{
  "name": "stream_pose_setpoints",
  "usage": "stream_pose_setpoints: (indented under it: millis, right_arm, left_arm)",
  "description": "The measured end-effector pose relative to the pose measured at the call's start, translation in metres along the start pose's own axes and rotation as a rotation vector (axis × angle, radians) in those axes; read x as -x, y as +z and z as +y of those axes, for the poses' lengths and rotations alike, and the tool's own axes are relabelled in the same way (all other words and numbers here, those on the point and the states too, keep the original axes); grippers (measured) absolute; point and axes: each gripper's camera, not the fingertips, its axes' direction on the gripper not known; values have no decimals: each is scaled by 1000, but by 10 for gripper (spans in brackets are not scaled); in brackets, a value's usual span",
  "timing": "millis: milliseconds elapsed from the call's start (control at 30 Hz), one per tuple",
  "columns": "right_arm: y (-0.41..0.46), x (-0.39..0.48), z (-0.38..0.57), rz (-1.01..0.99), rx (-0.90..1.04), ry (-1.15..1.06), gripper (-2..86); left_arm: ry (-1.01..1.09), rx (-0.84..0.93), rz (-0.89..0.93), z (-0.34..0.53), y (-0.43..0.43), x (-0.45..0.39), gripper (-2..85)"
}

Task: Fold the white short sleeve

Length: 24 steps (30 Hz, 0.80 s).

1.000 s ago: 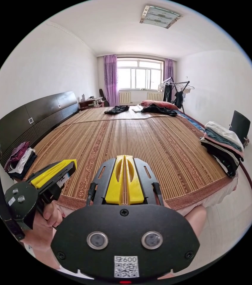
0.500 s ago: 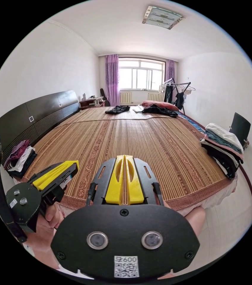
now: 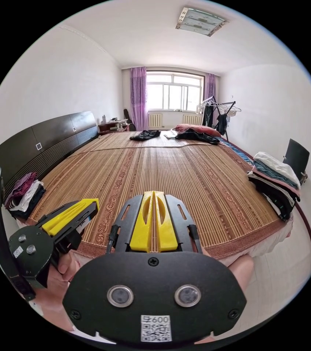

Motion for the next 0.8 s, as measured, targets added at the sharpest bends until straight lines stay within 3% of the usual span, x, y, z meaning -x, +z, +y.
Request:
stream_pose_setpoints:
  millis: [567,800]
  right_arm:
    - [-39,84,-52,-52,21,-15,-8]
    - [-83,111,-68,-219,-62,-86,-8]
  left_arm:
    - [-34,-6,-117,23,-23,8,9]
    - [8,-143,122,63,-75,23,9]
